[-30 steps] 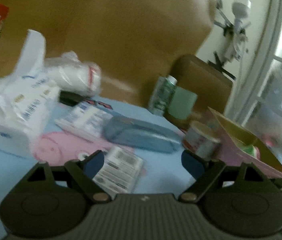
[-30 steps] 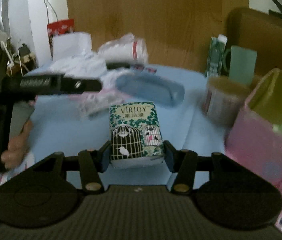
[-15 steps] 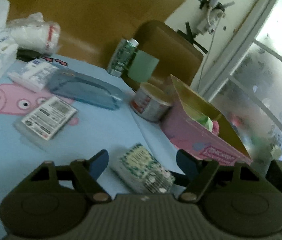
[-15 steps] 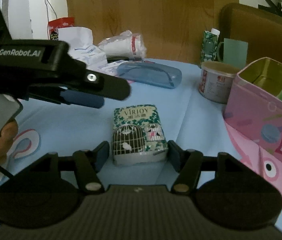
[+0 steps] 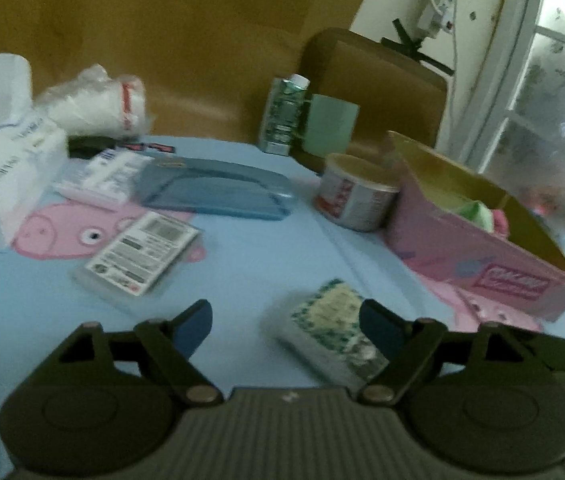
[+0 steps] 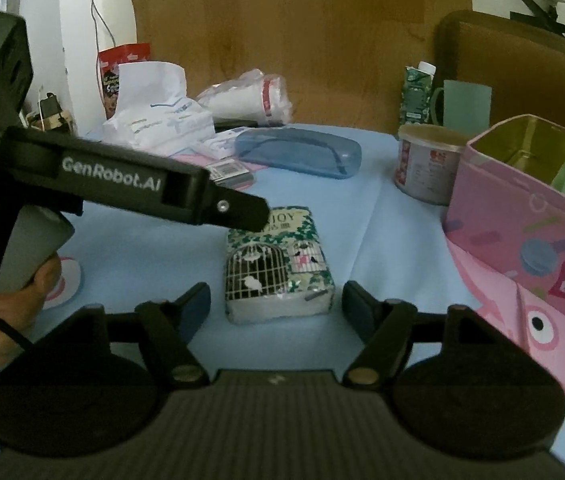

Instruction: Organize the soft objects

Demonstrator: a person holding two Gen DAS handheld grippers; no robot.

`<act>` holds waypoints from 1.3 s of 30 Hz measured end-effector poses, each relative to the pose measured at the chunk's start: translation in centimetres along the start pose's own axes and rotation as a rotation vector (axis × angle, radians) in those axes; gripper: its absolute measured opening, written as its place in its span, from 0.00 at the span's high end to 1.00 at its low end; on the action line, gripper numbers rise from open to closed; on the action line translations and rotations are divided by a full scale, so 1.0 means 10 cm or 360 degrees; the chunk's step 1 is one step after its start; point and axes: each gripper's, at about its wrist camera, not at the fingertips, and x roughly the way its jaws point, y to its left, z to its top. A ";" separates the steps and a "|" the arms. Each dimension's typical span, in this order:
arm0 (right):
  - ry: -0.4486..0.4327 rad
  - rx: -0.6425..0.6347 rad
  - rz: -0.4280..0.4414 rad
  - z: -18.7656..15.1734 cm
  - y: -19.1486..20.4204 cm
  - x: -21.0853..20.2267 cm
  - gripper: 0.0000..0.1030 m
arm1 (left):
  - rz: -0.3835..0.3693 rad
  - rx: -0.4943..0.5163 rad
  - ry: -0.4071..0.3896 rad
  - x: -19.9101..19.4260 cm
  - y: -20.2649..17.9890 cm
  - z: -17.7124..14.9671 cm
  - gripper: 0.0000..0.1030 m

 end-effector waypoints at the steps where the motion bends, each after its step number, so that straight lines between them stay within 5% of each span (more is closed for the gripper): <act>1: -0.0001 0.0001 -0.0001 0.00 0.00 0.00 0.27 | 0.0025 0.0008 -0.0004 0.00 0.01 -0.01 0.19; 11: 0.0006 -0.0049 -0.0049 0.00 0.06 0.04 0.25 | 0.0112 0.0056 -0.0028 0.05 0.09 -0.08 0.10; 39: 0.0001 -0.0048 -0.0121 0.00 0.11 0.07 0.20 | 0.0084 0.0060 -0.0037 0.05 0.13 -0.08 0.07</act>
